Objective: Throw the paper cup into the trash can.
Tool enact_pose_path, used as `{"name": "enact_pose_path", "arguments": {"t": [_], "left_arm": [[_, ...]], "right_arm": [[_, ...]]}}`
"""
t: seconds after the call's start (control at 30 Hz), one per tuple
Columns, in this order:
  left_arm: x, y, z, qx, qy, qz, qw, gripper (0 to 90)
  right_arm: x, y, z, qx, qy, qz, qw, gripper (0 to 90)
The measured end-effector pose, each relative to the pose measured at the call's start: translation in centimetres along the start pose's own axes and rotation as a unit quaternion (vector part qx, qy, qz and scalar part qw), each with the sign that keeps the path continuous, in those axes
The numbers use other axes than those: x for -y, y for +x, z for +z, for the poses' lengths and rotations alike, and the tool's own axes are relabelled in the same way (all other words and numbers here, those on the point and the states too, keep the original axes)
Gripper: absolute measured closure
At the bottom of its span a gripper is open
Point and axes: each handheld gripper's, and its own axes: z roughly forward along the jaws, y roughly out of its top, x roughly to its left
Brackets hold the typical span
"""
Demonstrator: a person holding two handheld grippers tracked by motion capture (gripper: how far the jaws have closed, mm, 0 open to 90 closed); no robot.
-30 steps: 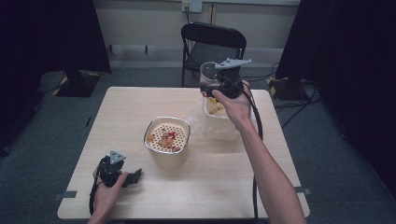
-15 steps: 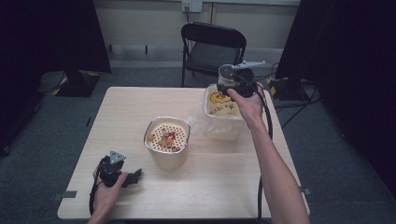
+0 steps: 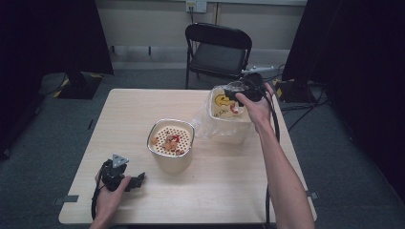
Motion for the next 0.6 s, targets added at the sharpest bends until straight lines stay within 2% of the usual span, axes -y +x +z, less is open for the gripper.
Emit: {"name": "enact_pose_path", "arguments": {"t": [0.27, 0.4, 0.6], "left_arm": [[0.0, 0.0, 0.0, -0.001, 0.000, 0.001, 1.0000, 0.0], [0.0, 0.0, 0.0, 0.000, 0.000, 0.000, 1.0000, 0.0], [0.0, 0.0, 0.0, 0.000, 0.000, 0.000, 1.0000, 0.0]], "right_arm": [[-0.1, -0.1, -0.1, 0.004, -0.004, 0.007, 1.0000, 15.4], [0.0, -0.1, -0.5, -0.006, -0.009, 0.012, 0.9999, 15.4], [0.4, 0.5, -1.4, -0.016, -0.020, 0.004, 0.9997, 15.4]]}}
